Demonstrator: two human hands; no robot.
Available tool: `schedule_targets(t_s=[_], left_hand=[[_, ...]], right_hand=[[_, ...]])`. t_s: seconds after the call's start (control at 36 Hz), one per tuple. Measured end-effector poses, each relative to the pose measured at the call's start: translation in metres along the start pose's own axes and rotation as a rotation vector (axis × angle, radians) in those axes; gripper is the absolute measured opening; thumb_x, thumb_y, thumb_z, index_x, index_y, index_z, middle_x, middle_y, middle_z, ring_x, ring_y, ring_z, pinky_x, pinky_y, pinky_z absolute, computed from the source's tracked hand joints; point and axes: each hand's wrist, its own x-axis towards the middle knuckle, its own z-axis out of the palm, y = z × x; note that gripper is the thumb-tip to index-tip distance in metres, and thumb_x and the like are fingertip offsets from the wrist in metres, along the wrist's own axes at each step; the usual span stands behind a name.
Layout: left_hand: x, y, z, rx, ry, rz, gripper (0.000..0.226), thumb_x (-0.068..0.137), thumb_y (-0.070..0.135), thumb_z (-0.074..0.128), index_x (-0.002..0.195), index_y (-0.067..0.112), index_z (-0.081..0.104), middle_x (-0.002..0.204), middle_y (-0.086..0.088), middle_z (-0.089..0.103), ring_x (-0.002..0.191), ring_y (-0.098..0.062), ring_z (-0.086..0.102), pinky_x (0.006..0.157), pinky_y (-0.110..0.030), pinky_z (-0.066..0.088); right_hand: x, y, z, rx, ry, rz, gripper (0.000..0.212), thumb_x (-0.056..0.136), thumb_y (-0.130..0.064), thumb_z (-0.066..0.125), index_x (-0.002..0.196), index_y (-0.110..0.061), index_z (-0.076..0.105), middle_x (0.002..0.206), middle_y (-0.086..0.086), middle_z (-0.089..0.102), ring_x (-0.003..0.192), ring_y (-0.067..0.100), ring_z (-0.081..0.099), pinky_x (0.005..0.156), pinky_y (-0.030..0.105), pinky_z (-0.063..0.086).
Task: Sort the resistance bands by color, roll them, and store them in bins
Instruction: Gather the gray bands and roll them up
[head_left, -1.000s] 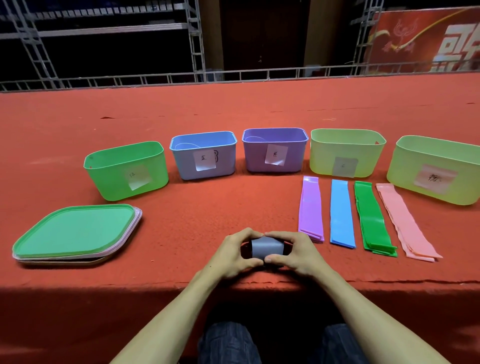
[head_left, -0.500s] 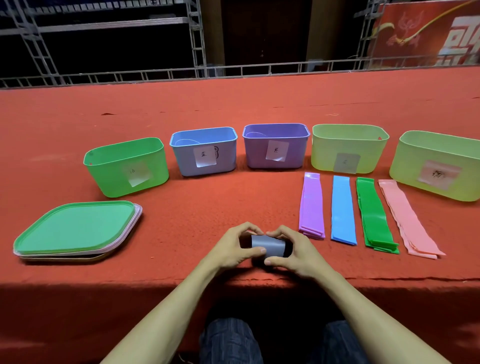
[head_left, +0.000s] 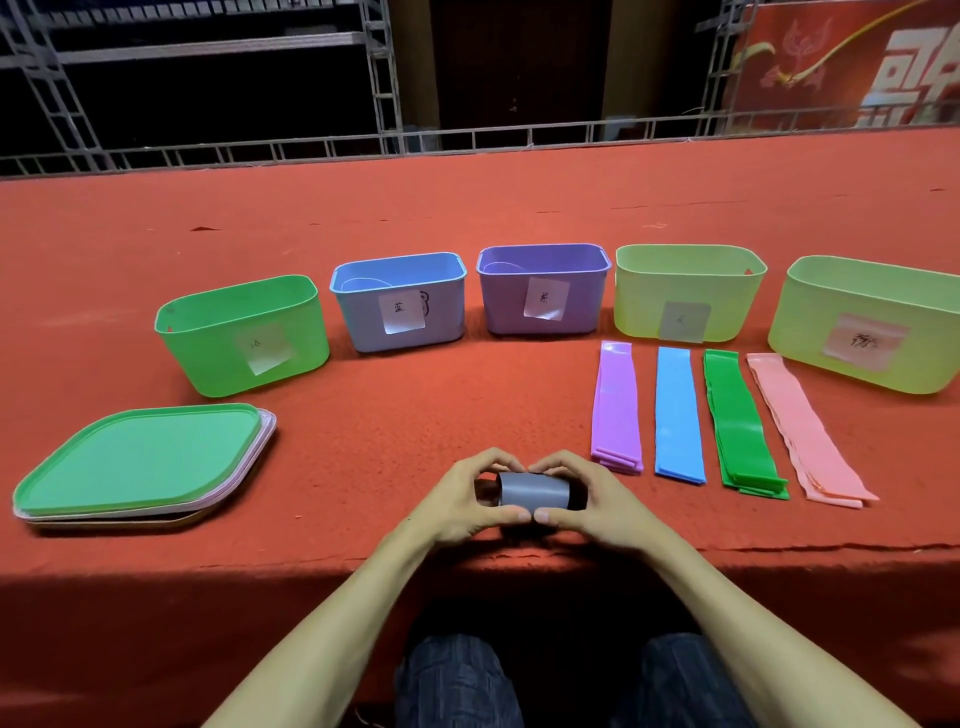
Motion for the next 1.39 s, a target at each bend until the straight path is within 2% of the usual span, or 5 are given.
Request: schedule_targets(t_s=[0.17, 0.58, 1.03, 1.22, 1.39], left_hand=[[-0.0032, -0.0024, -0.0014, 0.013, 0.004, 0.009, 0.043, 0.072, 0.021, 0.084, 0.109, 0.025, 0.062, 0.108, 0.015, 0.064, 0.103, 0.003, 0.058, 0.092, -0.014, 0.041], [-0.0009, -0.0034, -0.0023, -0.082, -0.014, -0.032, 0.046, 0.067, 0.024, 0.083, 0.109, 0.031, 0.064, 0.111, 0.011, 0.065, 0.11, -0.011, 0.061, 0.097, -0.043, 0.051], [0.0004, -0.0047, -0.0039, -0.085, -0.017, -0.023, 0.047, 0.066, 0.025, 0.085, 0.107, 0.031, 0.064, 0.109, 0.012, 0.066, 0.108, -0.01, 0.062, 0.096, -0.041, 0.052], [-0.0009, -0.005, -0.0063, -0.131, -0.042, -0.019, 0.049, 0.068, 0.016, 0.086, 0.112, 0.026, 0.065, 0.114, 0.007, 0.065, 0.112, -0.01, 0.059, 0.089, -0.022, 0.051], [0.0032, -0.0062, -0.0086, -0.109, -0.062, -0.039, 0.052, 0.064, 0.025, 0.088, 0.112, 0.029, 0.066, 0.114, 0.01, 0.066, 0.114, -0.01, 0.059, 0.096, -0.034, 0.052]], right_hand=[[-0.0004, -0.0012, 0.0006, 0.01, 0.022, -0.022, 0.045, 0.071, -0.026, 0.083, 0.11, -0.028, 0.062, 0.104, -0.01, 0.066, 0.096, 0.009, 0.062, 0.087, 0.031, 0.051], [-0.0063, -0.0006, -0.0002, 0.005, 0.049, -0.003, 0.052, 0.071, -0.018, 0.084, 0.118, -0.026, 0.063, 0.114, -0.015, 0.066, 0.105, -0.002, 0.06, 0.09, 0.013, 0.044], [-0.0048, -0.0044, -0.0008, 0.017, 0.037, 0.017, 0.053, 0.068, -0.018, 0.085, 0.117, -0.026, 0.065, 0.11, -0.015, 0.067, 0.101, -0.003, 0.062, 0.083, 0.01, 0.045], [-0.0049, -0.0055, -0.0038, -0.015, 0.019, 0.003, 0.052, 0.069, -0.017, 0.084, 0.116, -0.026, 0.064, 0.11, -0.011, 0.066, 0.1, -0.003, 0.06, 0.079, 0.007, 0.044], [-0.0037, -0.0024, -0.0032, -0.076, 0.031, 0.005, 0.056, 0.067, -0.027, 0.084, 0.119, -0.03, 0.062, 0.111, -0.017, 0.066, 0.102, -0.006, 0.06, 0.085, 0.011, 0.046]])
